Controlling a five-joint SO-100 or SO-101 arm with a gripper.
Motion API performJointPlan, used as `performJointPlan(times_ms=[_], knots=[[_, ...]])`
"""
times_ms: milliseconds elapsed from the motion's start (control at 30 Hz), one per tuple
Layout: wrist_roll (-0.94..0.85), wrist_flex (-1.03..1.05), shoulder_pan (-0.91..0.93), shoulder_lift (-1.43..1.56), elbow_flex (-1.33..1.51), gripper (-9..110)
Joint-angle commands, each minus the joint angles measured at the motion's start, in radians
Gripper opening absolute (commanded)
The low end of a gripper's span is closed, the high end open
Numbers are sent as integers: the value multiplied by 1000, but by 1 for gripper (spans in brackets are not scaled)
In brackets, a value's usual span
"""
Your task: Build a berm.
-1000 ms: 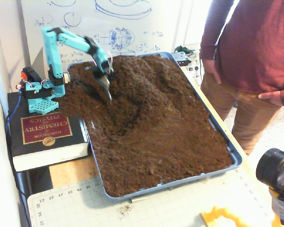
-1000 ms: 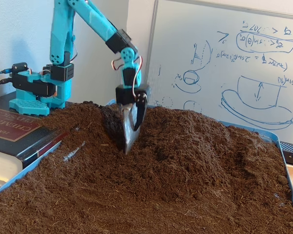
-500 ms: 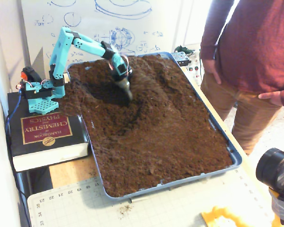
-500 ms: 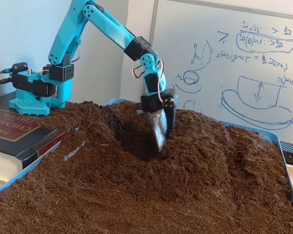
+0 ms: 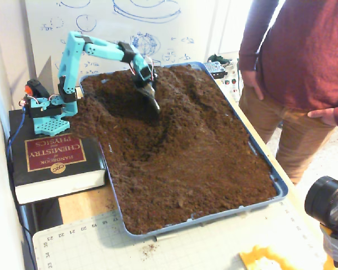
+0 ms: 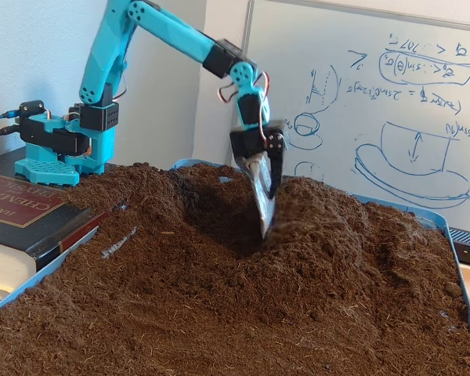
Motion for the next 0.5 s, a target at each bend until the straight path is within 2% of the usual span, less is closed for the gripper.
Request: performJointPlan(times_ms=[0,167,467], knots=[[-5,110,18,253,-126,0],[-2,28,75,302,-212,1],[210,-482,123,-164,-609,0]])
